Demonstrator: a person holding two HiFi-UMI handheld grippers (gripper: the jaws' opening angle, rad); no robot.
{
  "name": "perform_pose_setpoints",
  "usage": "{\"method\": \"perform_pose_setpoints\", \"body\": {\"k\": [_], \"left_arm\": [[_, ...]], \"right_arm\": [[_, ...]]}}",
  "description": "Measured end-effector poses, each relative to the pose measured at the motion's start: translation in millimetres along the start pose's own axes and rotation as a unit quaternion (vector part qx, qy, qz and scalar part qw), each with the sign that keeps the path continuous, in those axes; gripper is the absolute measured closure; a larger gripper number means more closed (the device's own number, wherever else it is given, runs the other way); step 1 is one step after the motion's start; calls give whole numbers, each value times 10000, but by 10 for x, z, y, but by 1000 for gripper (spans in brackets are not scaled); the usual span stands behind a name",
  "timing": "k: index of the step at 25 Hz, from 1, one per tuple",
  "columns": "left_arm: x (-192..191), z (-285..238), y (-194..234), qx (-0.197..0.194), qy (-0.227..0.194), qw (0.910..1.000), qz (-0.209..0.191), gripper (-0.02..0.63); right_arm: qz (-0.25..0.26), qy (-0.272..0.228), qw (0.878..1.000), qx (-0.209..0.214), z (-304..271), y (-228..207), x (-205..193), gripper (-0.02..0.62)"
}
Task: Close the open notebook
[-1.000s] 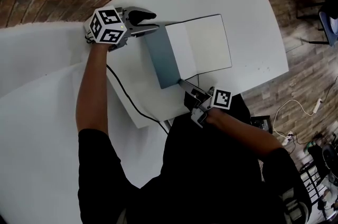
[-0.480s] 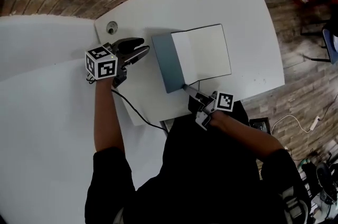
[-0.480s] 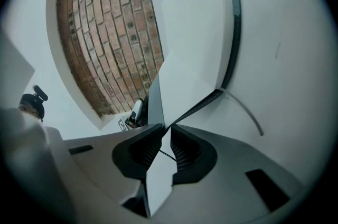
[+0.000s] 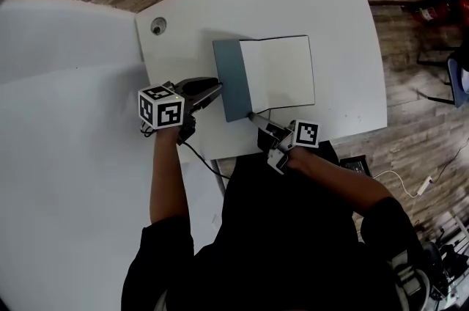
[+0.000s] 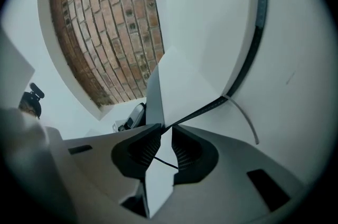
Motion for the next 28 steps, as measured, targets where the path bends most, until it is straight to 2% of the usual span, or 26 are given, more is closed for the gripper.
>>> {"method": "perform_pose_setpoints", "body": {"k": [2, 7, 10, 13, 15, 17, 19, 20, 22, 24, 26, 28], "left_arm": [[7, -22, -40, 26, -36, 9999, 128, 539], [-7, -21, -74, 34, -234, 9989, 411, 554], [3, -37, -103, 58, -263, 9985, 474, 558], [38, -71, -150, 79, -301, 9986, 427, 569], [81, -106, -199, 13, -351, 9986, 398, 569], [124, -149, -270, -23, -348, 9988, 344, 569], [171, -200, -362, -33, -318, 9991, 268, 569], [198, -233, -411, -40, -310, 9993, 225, 569], [250, -314, -506, -75, -330, 9993, 135, 569], [285, -407, -592, -132, -397, 9991, 63, 569], [308, -501, -676, -179, -469, 9987, 25, 569], [334, -599, -751, -225, -509, 9985, 5, 569]], "right_arm": [[137, 121, 9998, -1, 0, 22, 29, 529], [512, 427, 9978, 68, -39, 97, 60, 524], [783, 923, 9926, 54, 1, 216, 75, 481], [1058, 1371, 9849, 37, 188, 330, 177, 480], [1474, 1336, 9800, 75, 355, 479, 340, 484], [2129, 1024, 9717, 8, 542, 642, 563, 496], [2825, 618, 9572, -105, 716, 784, 800, 499], [3196, 450, 9463, -195, 789, 852, 910, 499], [3960, 273, 9167, -467, 900, 960, 1097, 506], [4604, 278, 8836, -812, 976, 999, 1226, 539], [5024, 330, 8571, -1089, 1038, 978, 1314, 562], [5203, 326, 8449, -1197, 1093, 920, 1397, 569]]}}
Point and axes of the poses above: the fingertips, and each gripper's own axes: z backward along the fingers, y to its left, x out of its top, the point moved 10 cm from there along z, backward along the fingers, and after that the axes turned 1 degree about -x, right-handed, at the moved point
